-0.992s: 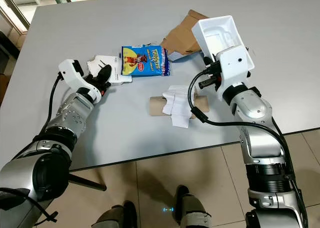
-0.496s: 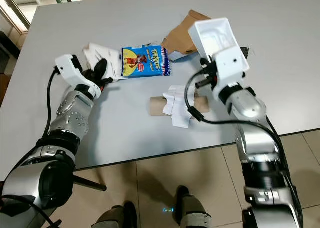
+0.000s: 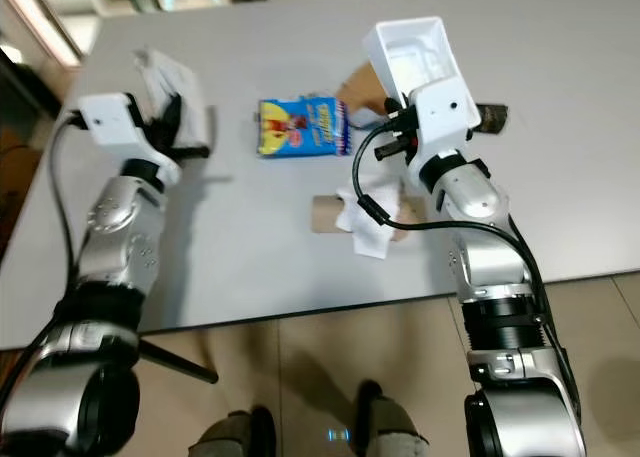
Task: Picking trash to rubbish bin
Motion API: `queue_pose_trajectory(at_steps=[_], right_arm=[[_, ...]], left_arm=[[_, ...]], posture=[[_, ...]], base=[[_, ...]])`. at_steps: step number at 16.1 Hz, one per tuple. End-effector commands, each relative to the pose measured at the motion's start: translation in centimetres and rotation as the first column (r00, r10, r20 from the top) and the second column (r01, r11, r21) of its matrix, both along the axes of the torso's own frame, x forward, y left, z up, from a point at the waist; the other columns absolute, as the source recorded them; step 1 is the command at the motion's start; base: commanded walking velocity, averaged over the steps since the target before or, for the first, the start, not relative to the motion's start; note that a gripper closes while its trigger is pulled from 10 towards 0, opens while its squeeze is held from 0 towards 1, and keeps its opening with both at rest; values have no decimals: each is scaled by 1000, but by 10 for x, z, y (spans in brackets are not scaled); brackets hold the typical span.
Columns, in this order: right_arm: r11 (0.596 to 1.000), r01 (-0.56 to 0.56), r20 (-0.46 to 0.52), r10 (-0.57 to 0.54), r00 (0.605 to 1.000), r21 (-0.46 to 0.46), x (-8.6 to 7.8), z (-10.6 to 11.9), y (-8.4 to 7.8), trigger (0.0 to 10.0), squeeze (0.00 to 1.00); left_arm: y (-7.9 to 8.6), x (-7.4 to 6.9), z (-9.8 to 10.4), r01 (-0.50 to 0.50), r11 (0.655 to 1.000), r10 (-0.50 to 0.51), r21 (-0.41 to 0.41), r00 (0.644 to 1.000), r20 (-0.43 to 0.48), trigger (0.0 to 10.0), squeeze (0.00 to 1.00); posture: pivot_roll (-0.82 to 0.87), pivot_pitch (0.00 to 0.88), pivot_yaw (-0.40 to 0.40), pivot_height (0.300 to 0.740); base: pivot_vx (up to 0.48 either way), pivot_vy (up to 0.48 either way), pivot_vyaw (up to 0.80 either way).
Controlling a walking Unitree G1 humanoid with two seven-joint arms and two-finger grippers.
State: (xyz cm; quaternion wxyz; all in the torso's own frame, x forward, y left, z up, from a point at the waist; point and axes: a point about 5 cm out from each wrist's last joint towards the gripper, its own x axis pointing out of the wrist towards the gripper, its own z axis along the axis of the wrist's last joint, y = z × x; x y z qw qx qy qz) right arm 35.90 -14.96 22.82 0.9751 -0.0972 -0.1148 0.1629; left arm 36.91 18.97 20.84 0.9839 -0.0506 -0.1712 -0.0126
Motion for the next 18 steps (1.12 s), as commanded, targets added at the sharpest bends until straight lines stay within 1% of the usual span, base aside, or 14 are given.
queue_pose_trajectory(at_steps=[1,2,3,4,5,6,7,10,12,14,18], right_arm=[[1000,-11,27,11,1000,7,2,4,5,10000,0],[1000,-18,26,17,1000,16,2,1,9,10000,0],[999,-23,24,23,999,23,2,-1,11,10000,0],[999,-28,22,28,999,28,2,-3,14,10000,0],[999,-31,20,31,999,34,2,-5,15,10000,0],[999,-33,19,32,999,38,3,-5,16,10000,0],[999,-33,22,33,999,41,4,-5,17,10000,0],[998,-32,34,31,999,45,6,-3,18,10000,0],[999,-28,33,27,999,43,4,-7,17,10000,0],[999,-30,29,29,999,43,3,-9,17,10000,0],[998,-28,33,27,999,47,3,-8,18,10000,0]], left_arm=[[6,-10,6,-66,996,64,63,997,31,0,0],[8,-21,5,-114,989,112,97,993,33,0,0],[8,-30,4,-145,982,142,117,989,35,4902,0],[7,-40,2,-166,978,162,128,986,38,9216,0],[4,-48,-2,-170,978,169,121,985,19,8235,0],[2,-52,-4,-174,977,174,120,985,10,8314,0],[-2,-55,-6,-168,977,170,128,985,-7,10000,0],[-13,-62,-3,-168,976,172,138,985,-17,10000,0],[-17,-69,-3,-191,966,195,176,981,-7,10000,0],[-20,-72,-6,-177,968,184,179,983,-24,10000,0],[-26,-70,-2,-160,970,170,182,985,-36,10000,0]], posture=[[-97,86,71,740],[-88,83,70,740],[-79,81,68,740],[-68,78,64,740],[-62,78,63,740],[-59,77,61,740],[-59,77,59,740],[-58,76,49,740],[-61,76,47,740],[-63,74,48,740],[-69,72,49,740]], base=[[0,0,0],[0,0,0],[0,0,0],[0,0,0],[0,0,0],[0,0,0],[0,0,0],[0,0,0],[0,0,0],[0,0,0],[0,0,0]])
